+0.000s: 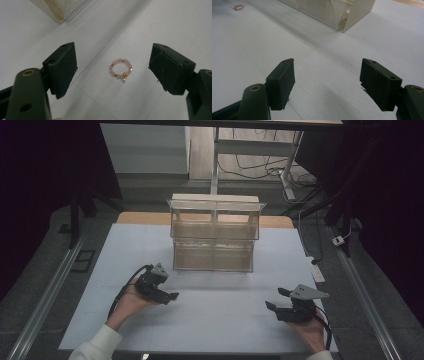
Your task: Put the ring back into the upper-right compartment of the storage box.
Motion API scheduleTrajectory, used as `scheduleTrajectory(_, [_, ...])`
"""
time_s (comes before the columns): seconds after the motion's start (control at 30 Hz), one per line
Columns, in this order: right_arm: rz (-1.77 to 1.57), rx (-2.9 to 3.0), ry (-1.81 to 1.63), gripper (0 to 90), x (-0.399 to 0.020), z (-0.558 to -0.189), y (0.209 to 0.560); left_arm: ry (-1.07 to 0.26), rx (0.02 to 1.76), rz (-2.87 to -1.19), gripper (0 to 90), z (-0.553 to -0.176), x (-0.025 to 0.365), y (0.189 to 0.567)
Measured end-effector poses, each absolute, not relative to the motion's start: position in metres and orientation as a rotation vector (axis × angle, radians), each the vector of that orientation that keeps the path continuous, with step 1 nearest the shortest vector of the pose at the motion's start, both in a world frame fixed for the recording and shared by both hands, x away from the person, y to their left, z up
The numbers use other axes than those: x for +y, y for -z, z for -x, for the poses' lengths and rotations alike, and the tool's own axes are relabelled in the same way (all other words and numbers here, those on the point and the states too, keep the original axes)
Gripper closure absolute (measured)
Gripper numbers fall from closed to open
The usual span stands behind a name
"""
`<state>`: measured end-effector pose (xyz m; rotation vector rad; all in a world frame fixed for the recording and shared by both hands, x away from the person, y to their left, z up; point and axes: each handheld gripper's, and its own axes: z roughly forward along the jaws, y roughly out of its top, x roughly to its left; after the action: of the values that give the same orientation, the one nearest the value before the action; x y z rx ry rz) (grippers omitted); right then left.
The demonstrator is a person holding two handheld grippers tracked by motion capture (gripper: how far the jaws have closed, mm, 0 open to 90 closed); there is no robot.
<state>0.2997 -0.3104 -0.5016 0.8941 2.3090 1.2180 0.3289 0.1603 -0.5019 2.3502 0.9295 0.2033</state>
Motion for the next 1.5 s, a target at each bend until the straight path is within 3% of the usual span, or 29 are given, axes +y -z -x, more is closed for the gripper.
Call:
scheduleTrajectory(0.37, [-0.891,2.314,-1.208,27.7,-0.308,-0.300,0.503,-0.174,0.947,-2.384,30.5,-0.338,0.158,0.512])
scheduleTrajectory(1.07, [-0.894,2.319,-1.192,27.8,-0.308,-0.300,0.504,-0.150,0.913,-2.462,56.9,-0.340,0.148,0.522])
scheduleTrajectory(1.5, [-0.896,2.315,-1.182,27.8,-0.310,-0.300,0.505,-0.156,0.844,-2.490,82.7,-0.334,0.145,0.522])
